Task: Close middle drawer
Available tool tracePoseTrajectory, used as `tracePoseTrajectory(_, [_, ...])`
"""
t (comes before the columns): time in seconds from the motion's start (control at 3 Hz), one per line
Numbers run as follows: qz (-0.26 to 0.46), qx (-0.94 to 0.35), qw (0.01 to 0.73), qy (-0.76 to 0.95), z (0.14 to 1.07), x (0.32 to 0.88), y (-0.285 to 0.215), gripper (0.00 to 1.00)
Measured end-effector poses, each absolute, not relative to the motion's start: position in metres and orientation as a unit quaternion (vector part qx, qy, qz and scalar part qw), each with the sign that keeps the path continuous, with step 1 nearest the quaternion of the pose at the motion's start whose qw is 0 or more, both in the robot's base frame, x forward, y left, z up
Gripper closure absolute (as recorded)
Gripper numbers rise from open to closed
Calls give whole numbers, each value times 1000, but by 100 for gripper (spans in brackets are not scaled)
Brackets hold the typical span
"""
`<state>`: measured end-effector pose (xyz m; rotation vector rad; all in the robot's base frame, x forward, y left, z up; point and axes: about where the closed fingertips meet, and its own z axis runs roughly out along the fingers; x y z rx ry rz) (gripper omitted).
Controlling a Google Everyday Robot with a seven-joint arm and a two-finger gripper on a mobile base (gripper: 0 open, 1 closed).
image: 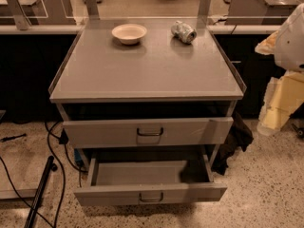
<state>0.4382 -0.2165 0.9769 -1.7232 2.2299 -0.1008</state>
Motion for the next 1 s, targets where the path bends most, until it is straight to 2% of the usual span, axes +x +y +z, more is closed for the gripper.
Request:
tracePoseTrajectory(0.33, [-35,-603,160,781,977,438,-216,0])
tracePoseTrajectory(0.67, [-35,-603,160,781,977,438,-216,19])
tracePoseTrajectory(1.0, [-39,-594,171,785,965,439,-218,42])
